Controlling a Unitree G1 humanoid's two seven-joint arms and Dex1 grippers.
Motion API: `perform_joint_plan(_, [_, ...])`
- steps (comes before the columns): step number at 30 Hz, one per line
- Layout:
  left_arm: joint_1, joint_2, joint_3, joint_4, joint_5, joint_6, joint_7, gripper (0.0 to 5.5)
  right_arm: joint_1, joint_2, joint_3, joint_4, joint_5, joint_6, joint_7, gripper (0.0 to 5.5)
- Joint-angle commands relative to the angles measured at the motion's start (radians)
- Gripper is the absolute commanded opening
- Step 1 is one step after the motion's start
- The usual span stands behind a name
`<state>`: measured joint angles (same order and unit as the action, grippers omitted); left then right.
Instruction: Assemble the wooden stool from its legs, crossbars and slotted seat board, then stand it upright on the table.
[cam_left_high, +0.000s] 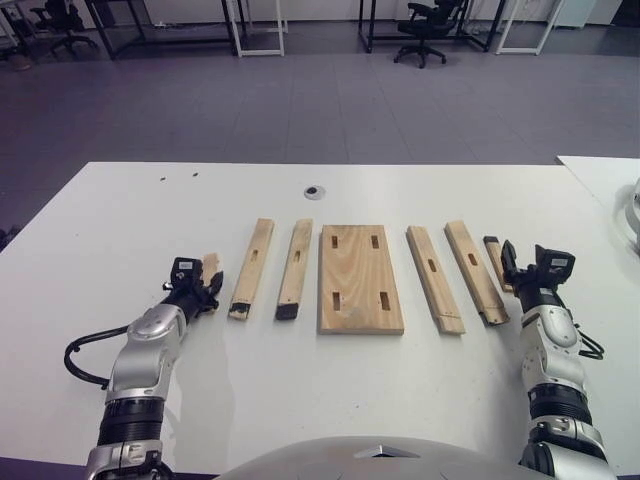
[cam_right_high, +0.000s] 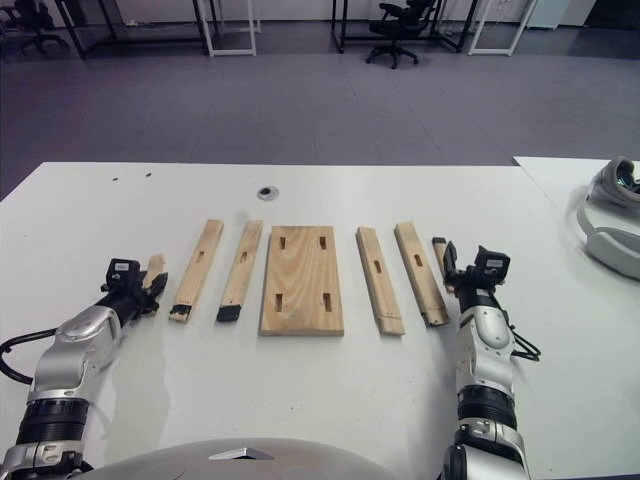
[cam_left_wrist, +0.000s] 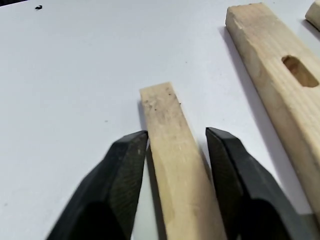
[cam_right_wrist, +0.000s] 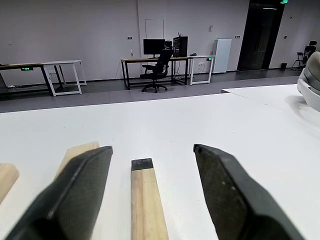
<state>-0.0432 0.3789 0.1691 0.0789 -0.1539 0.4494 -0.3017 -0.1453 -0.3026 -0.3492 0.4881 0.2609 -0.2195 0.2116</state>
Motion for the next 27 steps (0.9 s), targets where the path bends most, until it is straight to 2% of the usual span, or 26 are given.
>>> perform_joint_plan(1, [-0.002, 0.028, -0.001, 0.059, 0.011, -0.014, -0.025, 1.6, -0.027, -0.009, 0.011, -0.008, -0.018, 0.017, -0.004, 3.04])
perform_joint_plan(3, [-0.031, 0.029, 0.002, 0.049, -0.011, -0.078, -0.064, 1.3, -0.031, -0.009, 0.016, -0.023, -0.02, 0.023, -0.003, 3.04])
perform_joint_plan(5, [-0.082, 0.018, 0.001, 0.004, -0.046, -0.15, -0.11, 1.28, -0.047, 0.004, 0.03, -0.072, 0.006, 0.051, 0.027, 3.04])
perform_joint_plan(10, [-0.242, -0.006, -0.011, -0.078, -0.106, -0.244, -0.16, 1.28, -0.109, 0.065, 0.128, -0.385, 0.239, 0.294, 0.175, 3.04])
perform_joint_plan(13, [-0.335, -0.044, -0.093, -0.127, -0.11, -0.275, -0.2, 1.28, -0.216, 0.162, 0.156, -0.543, 0.498, 0.49, 0.175, 3.04])
perform_joint_plan(17, [-0.384, -0.12, -0.239, -0.196, -0.105, -0.331, -0.267, 1.28, -0.353, 0.294, 0.163, -0.555, 0.742, 0.657, 0.122, 3.04])
perform_joint_plan(22, [-0.384, -0.137, -0.311, -0.239, -0.097, -0.356, -0.314, 1.28, -0.36, 0.329, 0.179, -0.579, 0.81, 0.745, 0.095, 3.04])
perform_joint_plan(27, [-0.391, -0.134, -0.315, -0.231, -0.089, -0.363, -0.318, 1.28, -0.314, 0.331, 0.216, -0.632, 0.83, 0.823, 0.086, 3.04])
